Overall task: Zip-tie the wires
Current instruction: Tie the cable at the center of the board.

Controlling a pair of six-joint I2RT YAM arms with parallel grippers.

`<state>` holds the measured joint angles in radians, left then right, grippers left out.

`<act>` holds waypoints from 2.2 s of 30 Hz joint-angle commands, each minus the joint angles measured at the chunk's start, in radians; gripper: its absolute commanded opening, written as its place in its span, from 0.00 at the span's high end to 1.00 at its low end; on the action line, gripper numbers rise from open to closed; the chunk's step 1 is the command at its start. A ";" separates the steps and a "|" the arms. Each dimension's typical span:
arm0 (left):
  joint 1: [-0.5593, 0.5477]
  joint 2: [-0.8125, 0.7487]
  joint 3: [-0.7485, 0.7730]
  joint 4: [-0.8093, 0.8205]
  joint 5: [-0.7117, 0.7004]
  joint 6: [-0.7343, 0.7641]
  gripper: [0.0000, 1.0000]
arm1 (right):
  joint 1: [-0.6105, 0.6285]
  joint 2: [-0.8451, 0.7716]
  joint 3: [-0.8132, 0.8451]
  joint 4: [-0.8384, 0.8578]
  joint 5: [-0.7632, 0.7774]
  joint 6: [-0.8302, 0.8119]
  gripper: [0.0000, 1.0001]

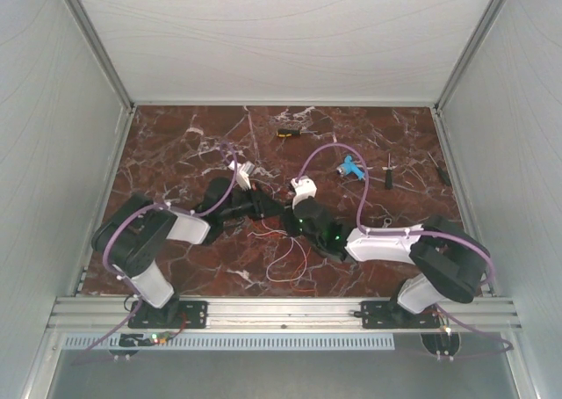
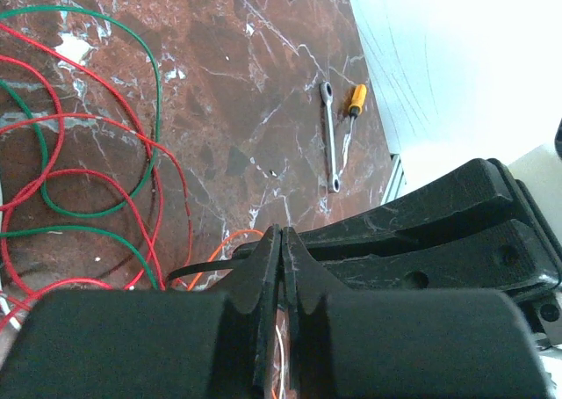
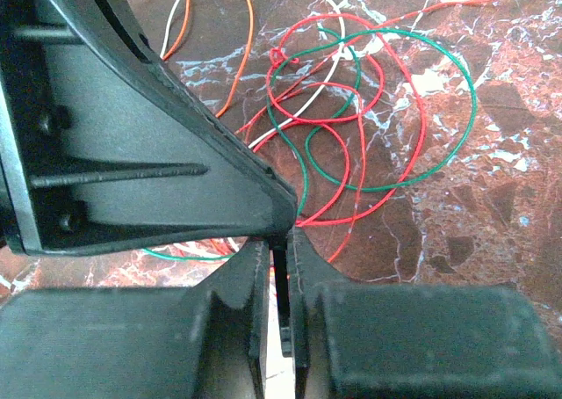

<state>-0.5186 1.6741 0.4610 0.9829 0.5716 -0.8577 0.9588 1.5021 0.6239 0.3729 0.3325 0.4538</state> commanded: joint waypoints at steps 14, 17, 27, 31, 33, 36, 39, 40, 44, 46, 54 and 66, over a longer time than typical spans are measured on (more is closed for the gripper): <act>0.041 -0.105 0.026 -0.096 -0.135 0.046 1.00 | 0.015 -0.046 -0.157 0.140 -0.006 -0.012 1.00; 0.052 -0.110 0.025 -0.100 -0.148 0.048 1.00 | 0.019 -0.043 -0.173 0.154 -0.002 -0.018 1.00; 0.116 -0.114 0.058 -0.128 -0.151 0.080 1.00 | 0.028 -0.015 -0.167 0.178 0.029 -0.024 1.00; 0.166 -0.114 0.091 -0.182 -0.163 0.124 1.00 | 0.030 0.010 -0.143 0.170 0.047 -0.013 1.00; 0.188 -0.110 0.108 -0.200 -0.168 0.143 1.00 | 0.032 0.028 -0.130 0.166 0.052 -0.006 1.00; 0.209 -0.108 0.139 -0.238 -0.195 0.182 1.00 | 0.038 0.056 -0.109 0.168 0.058 0.001 1.00; 0.228 -0.097 0.183 -0.283 -0.223 0.221 1.00 | 0.048 0.081 -0.088 0.165 0.058 0.002 1.00; 0.232 -0.095 0.194 -0.295 -0.230 0.233 1.00 | 0.050 0.088 -0.081 0.163 0.062 0.002 1.00; 0.265 -0.083 0.240 -0.355 -0.299 0.290 1.00 | 0.062 0.105 -0.077 0.153 0.076 0.009 1.00; 0.286 -0.068 0.268 -0.380 -0.323 0.310 1.00 | 0.068 0.113 -0.084 0.157 0.077 0.019 1.00; 0.335 0.014 0.396 -0.447 -0.361 0.370 1.00 | 0.083 0.170 -0.107 0.206 0.076 0.047 1.00; 0.348 0.046 0.527 -0.568 -0.504 0.448 1.00 | 0.141 0.234 -0.135 0.265 0.166 0.047 1.00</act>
<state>-0.2379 1.7237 0.8822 0.3000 0.3344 -0.4850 1.0569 1.7042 0.5453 0.7147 0.4477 0.4911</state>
